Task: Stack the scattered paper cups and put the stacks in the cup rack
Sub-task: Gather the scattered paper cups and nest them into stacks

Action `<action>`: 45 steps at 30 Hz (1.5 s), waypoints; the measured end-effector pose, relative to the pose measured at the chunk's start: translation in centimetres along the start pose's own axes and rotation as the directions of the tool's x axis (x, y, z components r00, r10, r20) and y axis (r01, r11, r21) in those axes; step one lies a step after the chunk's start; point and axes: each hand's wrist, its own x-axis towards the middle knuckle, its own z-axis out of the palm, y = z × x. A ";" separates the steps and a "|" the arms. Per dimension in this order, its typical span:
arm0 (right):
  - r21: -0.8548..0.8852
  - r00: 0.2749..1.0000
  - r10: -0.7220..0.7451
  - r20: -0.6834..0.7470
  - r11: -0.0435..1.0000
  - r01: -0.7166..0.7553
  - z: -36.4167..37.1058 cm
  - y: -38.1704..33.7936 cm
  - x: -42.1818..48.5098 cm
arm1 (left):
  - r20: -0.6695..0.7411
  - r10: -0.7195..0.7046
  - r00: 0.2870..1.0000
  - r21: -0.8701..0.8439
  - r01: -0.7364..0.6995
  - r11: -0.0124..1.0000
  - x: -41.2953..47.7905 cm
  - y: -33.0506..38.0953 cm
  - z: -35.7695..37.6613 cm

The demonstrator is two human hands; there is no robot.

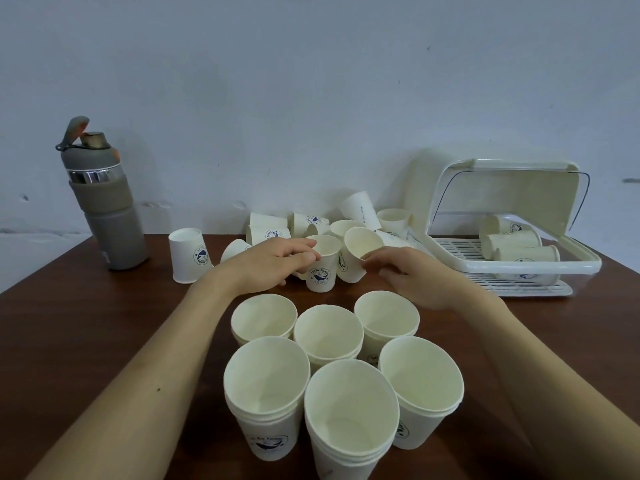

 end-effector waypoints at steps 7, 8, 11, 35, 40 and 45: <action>0.066 0.998 -0.045 -0.049 0.997 0.048 -0.2 -0.1 -0.3 | -0.013 -0.081 0.997 0.039 0.082 0.996 -0.1 0.4 0.0; 0.067 0.997 -0.036 -0.074 0.997 0.041 -0.4 -0.1 -0.3 | -0.019 -0.089 0.996 0.036 0.090 0.995 -0.2 0.4 0.0; 0.078 0.980 0.014 -0.201 0.997 0.002 -1.1 0.0 -0.4 | -0.062 -0.063 0.996 0.042 0.066 0.997 -0.2 0.0 -0.3; 0.291 0.984 -0.172 -0.044 0.940 0.178 -10.3 -6.6 -7.6 | -0.364 0.285 0.886 -0.008 -0.309 0.951 -4.2 5.1 -3.0; 0.213 0.982 -0.158 0.104 0.968 0.133 -10.5 -7.4 -8.4 | -0.367 0.290 0.884 -0.005 -0.313 0.950 -4.6 5.6 -3.0; 0.169 0.990 -0.137 -0.013 0.976 0.138 -10.6 -7.4 -8.3 | -0.353 0.288 0.890 -0.015 -0.313 0.949 -4.8 5.7 -3.1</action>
